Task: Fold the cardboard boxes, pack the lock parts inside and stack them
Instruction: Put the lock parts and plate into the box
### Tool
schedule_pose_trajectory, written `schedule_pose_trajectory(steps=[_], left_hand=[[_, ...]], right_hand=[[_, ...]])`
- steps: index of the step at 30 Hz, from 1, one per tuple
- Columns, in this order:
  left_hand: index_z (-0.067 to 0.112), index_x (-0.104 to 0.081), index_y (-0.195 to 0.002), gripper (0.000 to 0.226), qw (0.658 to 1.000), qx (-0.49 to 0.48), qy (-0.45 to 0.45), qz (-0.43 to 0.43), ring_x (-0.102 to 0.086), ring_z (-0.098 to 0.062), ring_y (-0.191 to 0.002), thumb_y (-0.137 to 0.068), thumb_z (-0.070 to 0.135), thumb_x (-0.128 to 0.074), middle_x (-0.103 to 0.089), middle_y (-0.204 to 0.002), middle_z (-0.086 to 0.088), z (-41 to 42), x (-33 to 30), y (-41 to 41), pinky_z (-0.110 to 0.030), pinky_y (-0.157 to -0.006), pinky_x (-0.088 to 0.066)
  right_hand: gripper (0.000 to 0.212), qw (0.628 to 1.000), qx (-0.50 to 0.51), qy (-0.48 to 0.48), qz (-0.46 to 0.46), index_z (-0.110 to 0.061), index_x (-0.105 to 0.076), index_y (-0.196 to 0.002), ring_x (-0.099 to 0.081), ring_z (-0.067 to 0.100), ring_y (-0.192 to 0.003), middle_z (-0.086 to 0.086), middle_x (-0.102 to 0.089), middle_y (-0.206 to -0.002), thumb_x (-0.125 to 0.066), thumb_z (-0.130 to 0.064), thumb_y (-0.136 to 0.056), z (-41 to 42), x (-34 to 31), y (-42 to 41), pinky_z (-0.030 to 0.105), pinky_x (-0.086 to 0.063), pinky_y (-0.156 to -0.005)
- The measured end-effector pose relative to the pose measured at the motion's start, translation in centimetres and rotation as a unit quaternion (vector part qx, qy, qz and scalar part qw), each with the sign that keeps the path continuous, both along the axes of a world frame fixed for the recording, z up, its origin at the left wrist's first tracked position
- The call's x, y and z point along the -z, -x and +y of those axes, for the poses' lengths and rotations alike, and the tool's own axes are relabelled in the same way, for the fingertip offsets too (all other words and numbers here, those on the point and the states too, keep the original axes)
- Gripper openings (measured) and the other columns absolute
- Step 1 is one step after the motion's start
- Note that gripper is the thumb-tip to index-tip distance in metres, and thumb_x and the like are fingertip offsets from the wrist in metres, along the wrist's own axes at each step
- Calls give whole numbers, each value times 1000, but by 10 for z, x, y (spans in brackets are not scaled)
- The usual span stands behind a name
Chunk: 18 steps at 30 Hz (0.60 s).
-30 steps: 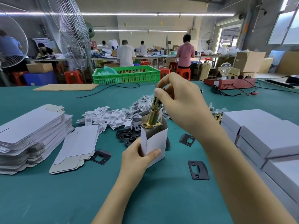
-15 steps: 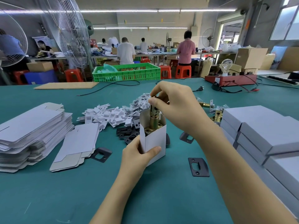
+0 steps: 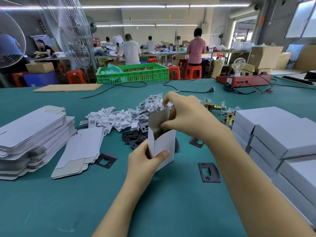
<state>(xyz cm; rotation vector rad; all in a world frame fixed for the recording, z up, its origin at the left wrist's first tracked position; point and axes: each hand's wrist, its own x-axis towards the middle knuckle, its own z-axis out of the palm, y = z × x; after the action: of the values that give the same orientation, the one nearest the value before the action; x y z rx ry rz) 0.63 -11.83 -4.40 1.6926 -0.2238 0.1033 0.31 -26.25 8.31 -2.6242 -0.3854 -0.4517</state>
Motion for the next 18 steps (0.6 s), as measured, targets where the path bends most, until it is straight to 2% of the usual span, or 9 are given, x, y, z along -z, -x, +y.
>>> schedule_pose_trajectory(steps=[4, 7, 11, 13, 16, 18], left_hand=[[30, -70, -101, 29, 1000, 0, 2, -8, -68, -10, -90, -79, 14, -80, -74, -94, 13, 0, 0, 0, -30, -79, -56], [30, -71, -100, 28, 1000, 0, 4, -8, -69, -9, -90, -79, 13, -80, -75, -94, 13, 1, -1, 0, -31, -80, -56], [32, -70, -101, 36, 1000, -4, 3, -7, -68, -12, -95, -72, 18, -85, -74, -98, 12, 0, -2, 2, -37, -85, -56], [32, -69, -102, 37, 1000, -7, 2, -6, -68, -13, -96, -70, 22, -86, -74, -98, 13, 0, -2, 2, -38, -86, -56], [33, -69, -96, 29, 1000, -11, -7, -8, -69, -11, -91, -77, 16, -82, -74, -93, 15, 1, -3, 2, -39, -86, -57], [35, -69, -93, 27, 1000, -14, -19, -10, -69, -10, -90, -78, 17, -81, -74, -90, 16, 2, -3, 3, -39, -85, -57]], right_hand=[[32, 997, 10, -76, 3, -17, -60, -110, -60, 13, -79, 1, -67, -83, -74, -24, -82, -11, -4, -1, 29, -50, -70], [24, 995, 44, -93, 8, -18, -64, -101, -63, 16, -77, 1, -67, -83, -73, -30, -83, -28, -8, -3, 30, -51, -68], [22, 987, 115, -44, 103, -17, -62, -97, -65, 12, -66, 1, -66, -79, -71, -33, -85, -55, -2, -9, 23, -45, -52], [22, 977, 132, -43, 162, -13, -62, -98, -66, 11, -66, 3, -67, -79, -69, -32, -87, -66, 7, -14, 22, -48, -51], [23, 961, 163, -71, 212, -8, -62, -101, -69, 20, -76, 9, -68, -82, -67, -26, -89, -76, 23, -22, 28, -55, -58], [30, 954, 197, -65, 215, 3, -63, -106, -64, 30, -73, 14, -66, -81, -68, -21, -88, -79, 36, -28, 33, -52, -63]])
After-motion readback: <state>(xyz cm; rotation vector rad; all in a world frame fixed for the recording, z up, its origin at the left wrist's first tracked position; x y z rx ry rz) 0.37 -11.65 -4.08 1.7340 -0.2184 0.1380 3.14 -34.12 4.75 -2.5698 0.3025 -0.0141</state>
